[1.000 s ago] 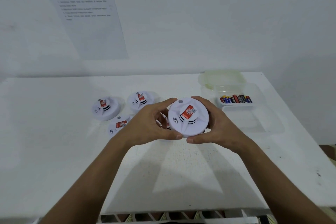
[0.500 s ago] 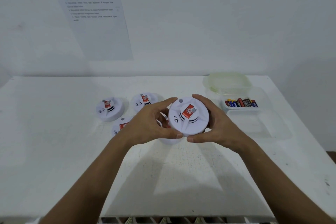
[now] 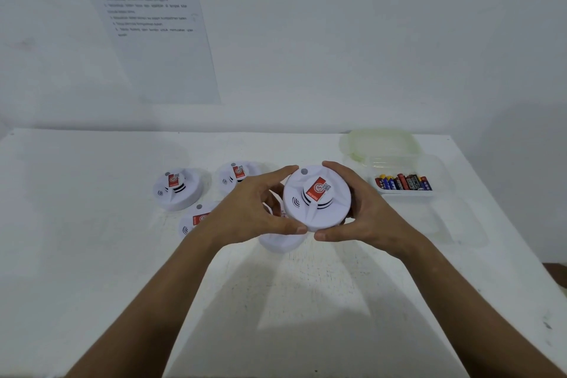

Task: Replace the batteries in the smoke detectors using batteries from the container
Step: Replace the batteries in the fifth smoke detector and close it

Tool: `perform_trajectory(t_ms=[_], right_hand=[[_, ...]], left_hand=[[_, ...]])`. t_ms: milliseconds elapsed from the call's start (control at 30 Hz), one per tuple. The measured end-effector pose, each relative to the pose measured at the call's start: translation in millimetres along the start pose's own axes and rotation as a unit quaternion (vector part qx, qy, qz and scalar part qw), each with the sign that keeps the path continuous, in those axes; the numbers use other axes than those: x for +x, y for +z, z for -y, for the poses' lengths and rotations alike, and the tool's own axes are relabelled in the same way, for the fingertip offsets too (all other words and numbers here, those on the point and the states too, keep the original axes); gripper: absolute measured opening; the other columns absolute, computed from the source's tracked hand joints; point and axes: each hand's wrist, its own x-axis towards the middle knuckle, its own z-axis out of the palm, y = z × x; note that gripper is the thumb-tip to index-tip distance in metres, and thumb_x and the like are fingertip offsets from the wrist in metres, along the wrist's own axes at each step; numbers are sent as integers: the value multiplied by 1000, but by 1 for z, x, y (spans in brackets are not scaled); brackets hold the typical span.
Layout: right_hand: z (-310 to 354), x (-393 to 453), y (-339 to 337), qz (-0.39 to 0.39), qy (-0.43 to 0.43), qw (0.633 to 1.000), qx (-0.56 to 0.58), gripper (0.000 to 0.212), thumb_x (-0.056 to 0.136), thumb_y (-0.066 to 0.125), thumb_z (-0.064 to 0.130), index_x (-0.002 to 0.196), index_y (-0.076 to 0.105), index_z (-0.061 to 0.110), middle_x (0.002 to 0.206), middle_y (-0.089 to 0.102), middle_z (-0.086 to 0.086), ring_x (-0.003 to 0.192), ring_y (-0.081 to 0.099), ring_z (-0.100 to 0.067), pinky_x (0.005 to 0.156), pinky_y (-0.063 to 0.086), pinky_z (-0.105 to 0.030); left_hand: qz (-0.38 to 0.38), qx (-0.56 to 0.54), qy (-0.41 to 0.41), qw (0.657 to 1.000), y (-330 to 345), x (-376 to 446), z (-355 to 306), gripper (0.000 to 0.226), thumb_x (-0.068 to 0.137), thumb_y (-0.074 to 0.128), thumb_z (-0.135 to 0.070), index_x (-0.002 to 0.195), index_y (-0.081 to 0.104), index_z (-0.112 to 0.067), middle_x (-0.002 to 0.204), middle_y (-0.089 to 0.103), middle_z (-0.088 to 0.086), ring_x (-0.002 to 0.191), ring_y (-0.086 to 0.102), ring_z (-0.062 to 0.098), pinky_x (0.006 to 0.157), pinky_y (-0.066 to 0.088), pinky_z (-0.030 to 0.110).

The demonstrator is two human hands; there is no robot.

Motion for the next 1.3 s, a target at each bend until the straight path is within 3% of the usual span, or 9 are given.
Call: perform_trajectory(t_ms=[400, 633, 833, 1000, 1133, 1200, 1300], right_hand=[[-11, 17, -9, 11, 10, 1000, 7, 97, 64, 89, -2, 143, 41, 23, 135, 56, 14, 123, 55, -6, 90, 53, -22], [-19, 31, -11, 2, 27, 1000, 6, 92, 63, 89, -1, 133, 44, 39, 128, 57, 26, 120, 56, 1, 90, 55, -23], [-27, 44, -16, -1, 34, 999, -3, 94, 64, 89, 0, 136, 41, 35, 134, 54, 18, 120, 55, 1, 92, 53, -21], [-36, 62, -20, 1, 41, 999, -25, 98, 63, 91, 1, 142, 38, 23, 135, 53, 14, 122, 54, -2, 95, 53, -25], [-43, 79, -24, -7, 54, 997, -55, 98, 62, 92, 2, 141, 38, 19, 134, 54, 8, 117, 55, -3, 90, 52, -18], [-49, 87, -27, -10, 71, 994, -77, 97, 60, 94, 7, 140, 40, 21, 133, 55, 6, 118, 56, -8, 91, 53, -21], [-55, 96, -25, -16, 97, 988, -119, 103, 50, 99, 29, 138, 46, 29, 132, 54, -1, 119, 55, -19, 96, 54, -37]], left_hand=[[7, 11, -18, 1000, -1, 19, 14, 80, 67, 85, -42, 137, 46, -42, 106, 70, -13, 85, 65, 14, 75, 59, 31], [10, -2, -17, 1000, -3, 33, 24, 77, 69, 86, -34, 137, 48, -42, 104, 71, -15, 85, 66, 11, 75, 59, 29], [9, 9, -25, 1000, -7, 45, 32, 80, 67, 86, -38, 136, 47, -46, 104, 71, -13, 81, 67, 9, 73, 60, 29], [1, 7, -23, 1000, -8, 59, 36, 72, 70, 86, -23, 124, 48, -52, 99, 68, -25, 85, 64, 1, 70, 56, 18], [-14, 1, -49, 999, -8, 73, 42, 71, 70, 86, -21, 121, 48, -53, 98, 65, -24, 84, 65, 9, 71, 57, 18], [-21, -2, -54, 998, -8, 79, 48, 69, 67, 88, -22, 119, 53, -52, 98, 67, -21, 88, 63, 8, 76, 59, 24], [-15, 20, -63, 998, -6, 86, 57, 66, 65, 88, -29, 122, 58, -45, 103, 67, -21, 93, 60, 12, 78, 58, 31]])
